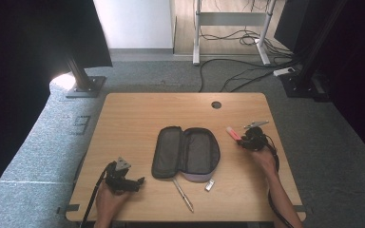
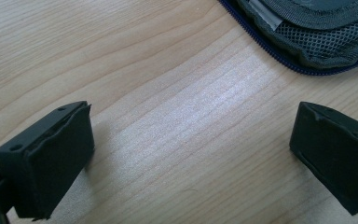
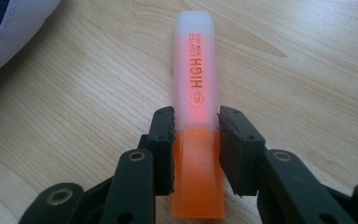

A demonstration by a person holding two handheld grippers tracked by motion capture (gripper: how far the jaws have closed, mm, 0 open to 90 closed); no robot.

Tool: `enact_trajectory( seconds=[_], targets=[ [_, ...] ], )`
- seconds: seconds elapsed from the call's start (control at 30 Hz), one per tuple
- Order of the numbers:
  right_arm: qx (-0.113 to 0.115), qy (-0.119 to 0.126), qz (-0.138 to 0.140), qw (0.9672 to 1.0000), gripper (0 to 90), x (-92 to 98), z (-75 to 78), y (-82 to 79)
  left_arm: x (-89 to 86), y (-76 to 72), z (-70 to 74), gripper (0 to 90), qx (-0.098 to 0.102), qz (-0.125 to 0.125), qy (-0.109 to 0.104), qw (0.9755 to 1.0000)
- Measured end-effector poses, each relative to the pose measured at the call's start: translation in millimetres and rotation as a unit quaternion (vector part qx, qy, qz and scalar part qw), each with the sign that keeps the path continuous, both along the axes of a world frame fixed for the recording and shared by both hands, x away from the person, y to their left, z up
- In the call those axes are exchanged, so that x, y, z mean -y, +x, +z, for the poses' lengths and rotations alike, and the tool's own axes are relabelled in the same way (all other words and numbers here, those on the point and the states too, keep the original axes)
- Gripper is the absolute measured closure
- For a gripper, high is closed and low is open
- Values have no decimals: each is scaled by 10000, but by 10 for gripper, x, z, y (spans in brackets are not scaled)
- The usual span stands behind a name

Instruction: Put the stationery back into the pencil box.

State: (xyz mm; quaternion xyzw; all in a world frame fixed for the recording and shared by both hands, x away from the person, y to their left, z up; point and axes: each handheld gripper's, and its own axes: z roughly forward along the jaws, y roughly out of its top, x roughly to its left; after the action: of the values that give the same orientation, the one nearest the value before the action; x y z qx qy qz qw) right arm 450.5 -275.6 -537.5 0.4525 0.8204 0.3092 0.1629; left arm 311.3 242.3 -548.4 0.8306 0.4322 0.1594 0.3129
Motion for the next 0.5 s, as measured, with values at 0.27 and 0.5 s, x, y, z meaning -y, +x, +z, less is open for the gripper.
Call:
enact_trajectory(
  seconds=[0.27, 0.5],
  targets=[
    [94, 16, -20, 10000, 663, 4, 38, -68, 0, 0, 0, 0, 0, -2, -4, 10000],
    [207, 111, -40, 9997, 663, 16, 104, -130, 0, 0, 0, 0, 0, -3, -1, 10000]
  ],
)
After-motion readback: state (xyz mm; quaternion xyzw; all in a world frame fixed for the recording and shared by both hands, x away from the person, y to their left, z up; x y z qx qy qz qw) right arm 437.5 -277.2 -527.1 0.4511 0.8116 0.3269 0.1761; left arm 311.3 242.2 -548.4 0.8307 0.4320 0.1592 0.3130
